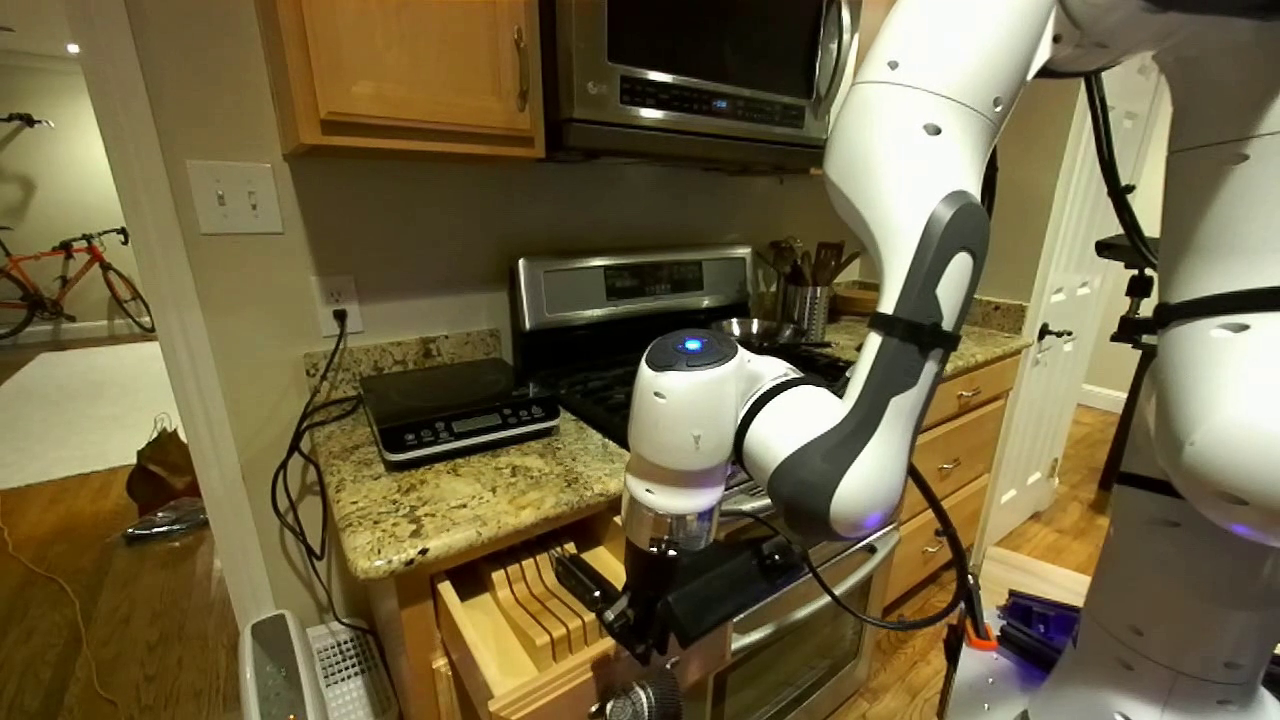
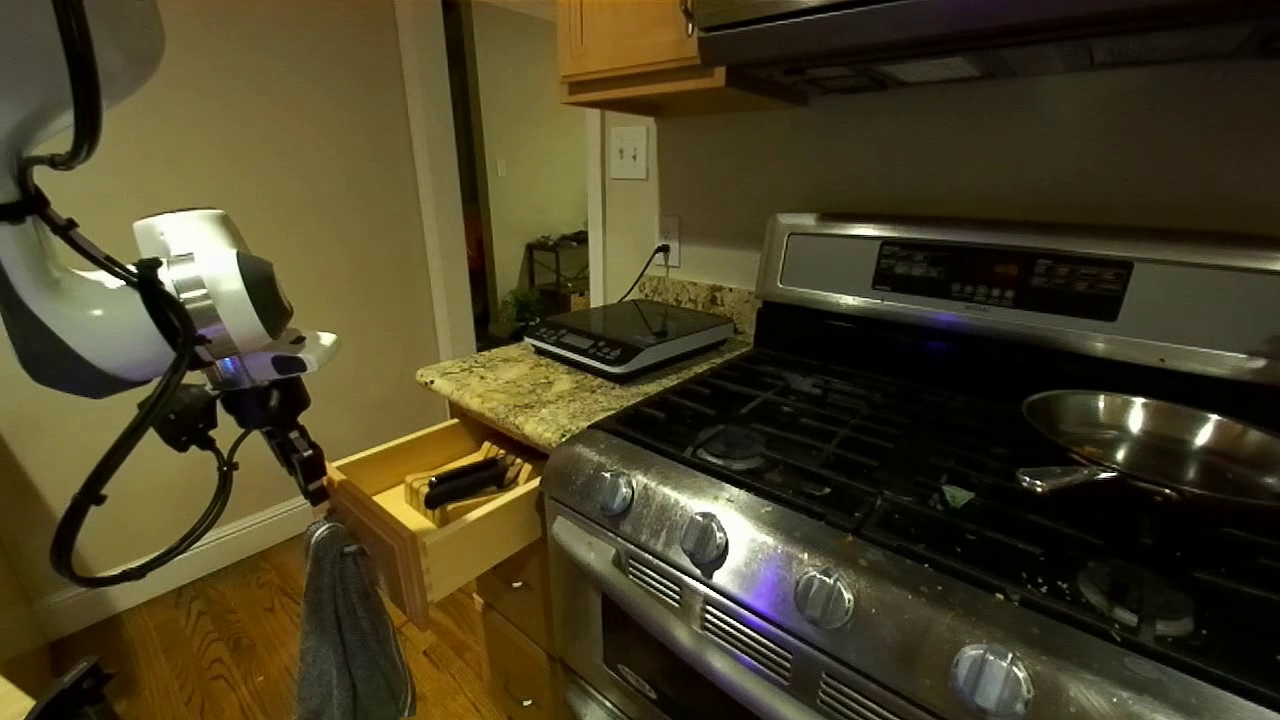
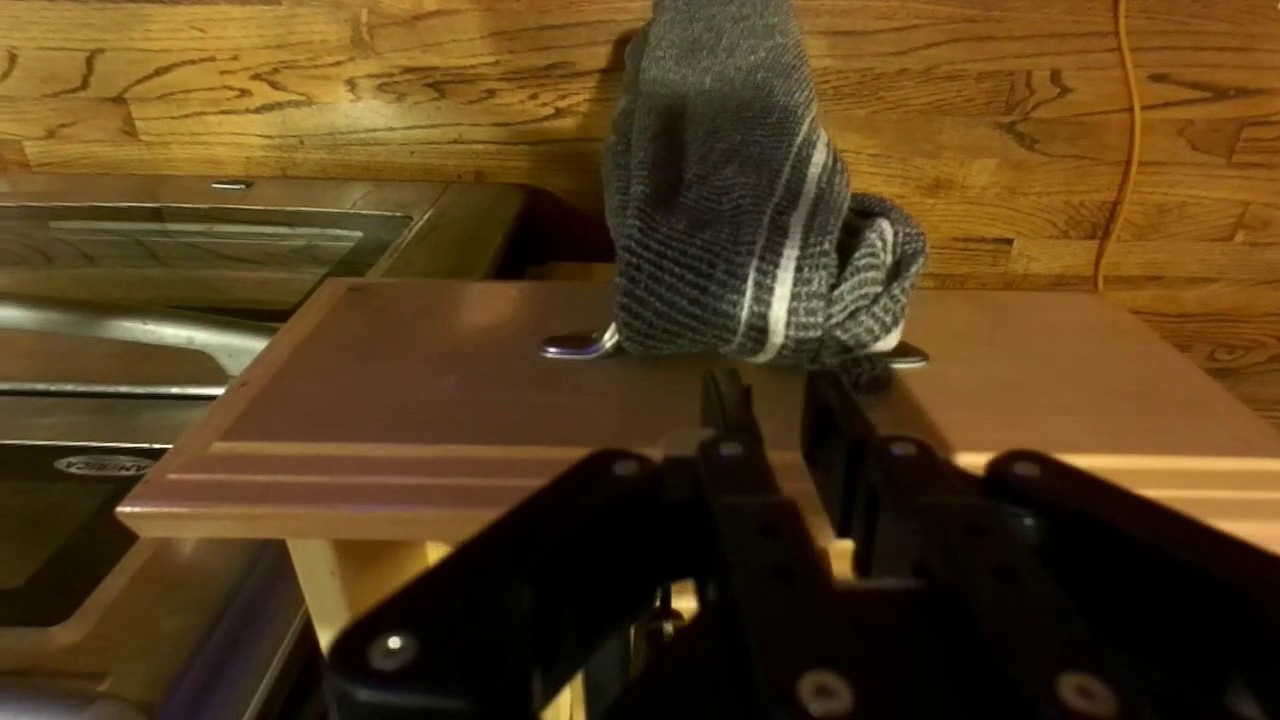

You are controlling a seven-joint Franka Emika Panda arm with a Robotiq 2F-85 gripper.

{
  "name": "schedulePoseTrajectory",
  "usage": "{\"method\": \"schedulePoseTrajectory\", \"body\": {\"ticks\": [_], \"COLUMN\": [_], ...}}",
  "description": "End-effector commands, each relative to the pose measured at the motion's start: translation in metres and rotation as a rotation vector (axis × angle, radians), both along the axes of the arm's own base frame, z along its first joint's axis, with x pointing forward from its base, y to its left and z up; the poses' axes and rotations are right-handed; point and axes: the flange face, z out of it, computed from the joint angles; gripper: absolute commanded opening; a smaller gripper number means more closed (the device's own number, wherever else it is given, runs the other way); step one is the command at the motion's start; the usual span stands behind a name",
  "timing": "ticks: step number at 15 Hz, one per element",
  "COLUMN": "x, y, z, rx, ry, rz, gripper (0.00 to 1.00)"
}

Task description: Close the top drawer of the bottom cabinet to the left.

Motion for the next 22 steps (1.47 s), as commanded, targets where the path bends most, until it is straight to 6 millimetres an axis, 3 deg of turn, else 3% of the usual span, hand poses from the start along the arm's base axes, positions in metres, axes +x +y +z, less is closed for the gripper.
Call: {"method": "schedulePoseTrajectory", "body": {"ticks": [1, 2, 7, 9, 13, 18, 22], "x": [0.011, 0.013, 0.003, 0.005, 0.021, 0.037, 0.055], "y": [-0.007, -0.009, -0.002, 0.001, 0.008, 0.008, 0.002], "z": [-0.007, -0.01, -0.042, -0.041, -0.029, -0.037, -0.056], "rx": [-0.004, -0.011, 0.015, 0.012, -0.03, -0.038, -0.039], "ry": [-0.032, -0.034, 0.05, 0.021, -0.108, -0.212, -0.261], "rz": [-0.06, -0.077, -0.117, -0.115, -0.095, -0.097, -0.1], "gripper": [0.1, 0.04, 0.05, 0.07, 0.08, 0.08, 0.07]}}
